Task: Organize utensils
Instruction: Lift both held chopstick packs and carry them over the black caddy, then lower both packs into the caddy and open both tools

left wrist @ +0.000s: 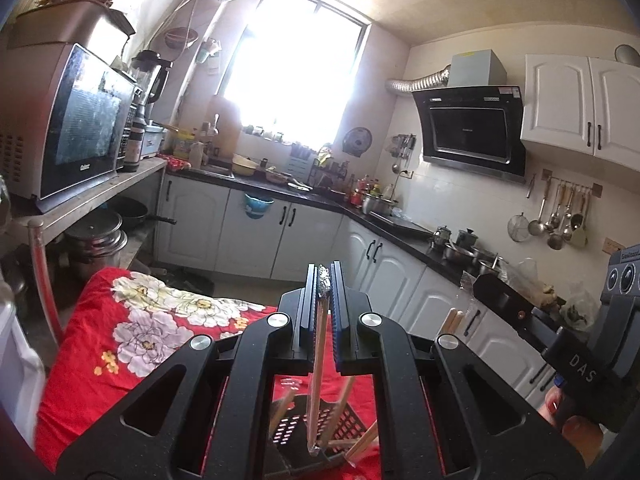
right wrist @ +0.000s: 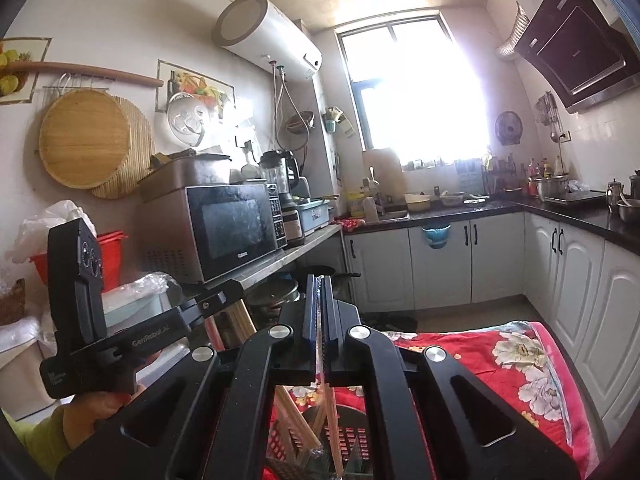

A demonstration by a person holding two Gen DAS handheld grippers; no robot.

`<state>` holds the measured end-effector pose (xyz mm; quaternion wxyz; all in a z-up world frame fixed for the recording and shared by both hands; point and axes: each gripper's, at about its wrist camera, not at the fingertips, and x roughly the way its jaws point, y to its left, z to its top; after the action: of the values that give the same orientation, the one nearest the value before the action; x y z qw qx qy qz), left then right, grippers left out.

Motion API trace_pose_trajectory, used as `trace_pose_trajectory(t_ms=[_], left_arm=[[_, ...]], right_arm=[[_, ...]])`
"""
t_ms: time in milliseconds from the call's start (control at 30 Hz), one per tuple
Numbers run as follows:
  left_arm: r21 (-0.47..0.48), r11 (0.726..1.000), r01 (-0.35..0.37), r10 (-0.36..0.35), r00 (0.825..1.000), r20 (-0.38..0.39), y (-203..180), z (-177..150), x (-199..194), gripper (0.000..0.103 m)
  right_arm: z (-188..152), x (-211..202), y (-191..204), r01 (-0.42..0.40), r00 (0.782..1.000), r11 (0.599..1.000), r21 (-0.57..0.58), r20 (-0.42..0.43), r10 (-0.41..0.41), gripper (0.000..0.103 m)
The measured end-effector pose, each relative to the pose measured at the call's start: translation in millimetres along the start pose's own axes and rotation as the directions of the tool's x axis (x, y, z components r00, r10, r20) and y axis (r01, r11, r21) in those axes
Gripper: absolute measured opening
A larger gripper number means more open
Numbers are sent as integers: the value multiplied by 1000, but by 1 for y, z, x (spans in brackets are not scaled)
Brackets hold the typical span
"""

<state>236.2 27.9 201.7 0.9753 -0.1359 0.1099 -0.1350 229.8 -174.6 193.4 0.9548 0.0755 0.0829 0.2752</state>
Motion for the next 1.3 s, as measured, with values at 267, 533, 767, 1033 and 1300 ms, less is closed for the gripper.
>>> trace_pose_trajectory(t_ms=[267, 533, 767, 1033, 1300], left_arm=[[-6, 1000, -24, 24, 999, -28, 10, -23, 20, 3], [-3, 1000, -29, 29, 998, -64, 17, -44, 32, 3], [-12, 999, -32, 31, 995, -92, 18, -60, 36, 3], [-13, 999, -37, 35, 994, -104, 18, -74, 36, 3], [-10, 999, -46, 44, 991, -130, 19, -83, 36, 3]], right_arm=[[-14, 24, -11, 34, 999, 999, 10, -24, -34, 2], [-33, 36, -25, 59, 998, 998, 34, -40, -57, 2], [-49, 39, -28, 58, 996, 997, 53, -67, -55, 2], [-64, 32, -30, 68, 994, 996, 63, -85, -63, 2], [-74, 23, -34, 101, 990, 992, 70, -106, -94, 2]])
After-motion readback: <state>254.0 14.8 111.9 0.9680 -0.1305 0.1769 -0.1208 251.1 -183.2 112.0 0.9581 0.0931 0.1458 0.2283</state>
